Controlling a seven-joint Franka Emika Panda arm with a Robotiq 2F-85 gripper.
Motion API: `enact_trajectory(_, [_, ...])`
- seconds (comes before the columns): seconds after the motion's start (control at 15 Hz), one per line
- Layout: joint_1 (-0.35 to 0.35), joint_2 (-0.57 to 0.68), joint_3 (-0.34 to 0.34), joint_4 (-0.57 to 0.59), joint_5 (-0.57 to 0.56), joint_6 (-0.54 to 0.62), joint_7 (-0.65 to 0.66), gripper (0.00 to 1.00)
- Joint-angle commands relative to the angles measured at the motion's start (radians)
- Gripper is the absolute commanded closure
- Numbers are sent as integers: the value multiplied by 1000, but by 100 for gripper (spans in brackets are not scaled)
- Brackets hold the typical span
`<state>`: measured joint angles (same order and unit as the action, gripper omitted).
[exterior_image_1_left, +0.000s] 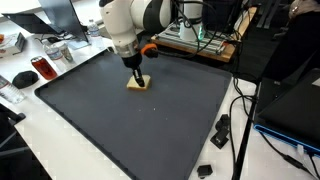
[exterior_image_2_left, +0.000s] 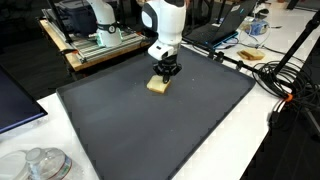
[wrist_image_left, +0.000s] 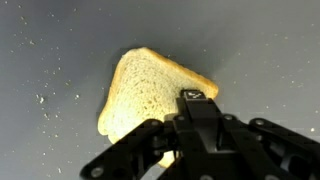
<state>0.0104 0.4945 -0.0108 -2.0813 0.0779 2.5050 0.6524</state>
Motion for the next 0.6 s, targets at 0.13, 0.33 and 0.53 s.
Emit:
enact_trajectory(0.13, [7,98,-12,49,65,-6,-48,95])
enact_trajectory(0.33, [12,107,-13,45,69,10,-65,95])
enact_trajectory(0.53, [17,109,-15,39,68,20,-78,95])
